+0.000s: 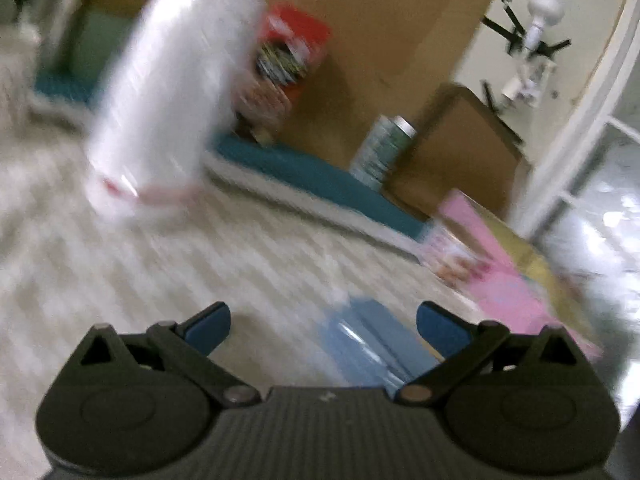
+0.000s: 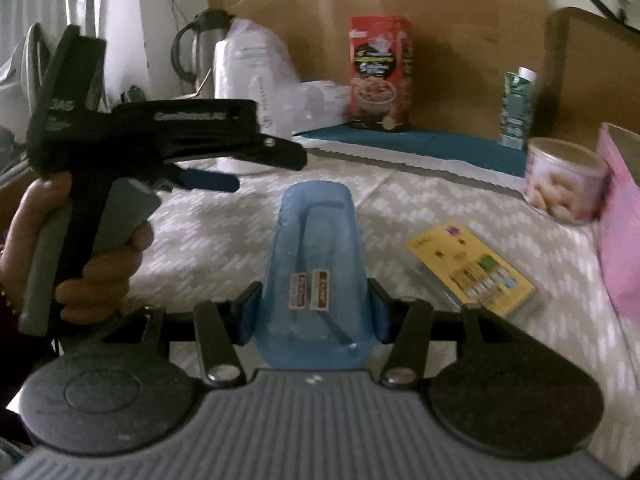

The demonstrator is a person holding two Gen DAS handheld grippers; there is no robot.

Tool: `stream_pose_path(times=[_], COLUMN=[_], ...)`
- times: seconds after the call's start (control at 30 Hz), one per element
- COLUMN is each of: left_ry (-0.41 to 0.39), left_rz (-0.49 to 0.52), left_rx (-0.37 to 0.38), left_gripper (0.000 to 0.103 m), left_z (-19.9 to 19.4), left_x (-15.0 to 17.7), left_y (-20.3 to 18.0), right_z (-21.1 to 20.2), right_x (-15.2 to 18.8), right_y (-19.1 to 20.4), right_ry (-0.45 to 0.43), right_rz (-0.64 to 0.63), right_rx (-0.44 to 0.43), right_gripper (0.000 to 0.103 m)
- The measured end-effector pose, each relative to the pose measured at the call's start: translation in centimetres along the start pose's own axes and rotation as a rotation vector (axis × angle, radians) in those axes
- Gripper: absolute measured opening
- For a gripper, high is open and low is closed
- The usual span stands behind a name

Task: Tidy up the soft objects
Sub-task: 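Carry the blue case over the pink tin and open the right gripper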

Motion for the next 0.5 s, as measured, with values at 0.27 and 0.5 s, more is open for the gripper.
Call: stream_pose_path(times=[0.27,0.5], left_ry=[0.083,0.063], left_rz=[0.144,0.173], left_rx=[0.048,0.108], left_gripper=[0.093,0.085], left_z=[0.5,0.8], left_x=[2.7,0.9], left_y=[-7.2,-11.0], right_z=[-1.9,-4.4], right_x=[0.6,0.4], right_y=[-0.6,-1.7], right_ry=[-0.065,-0.192], right_rz=[0.044,0.003], right_rx=[-0.024,0.061], right_gripper=[0.056,0.056])
Point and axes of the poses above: each gripper's, at about its wrist camera, not at the fingertips, and z roughly the way its jaws point, y to its left, x to its underside, the point moved 5 cm from there along z, roughly the way its jaws point, and after that the axes turned 12 degrees about z, right-handed, at the moved point
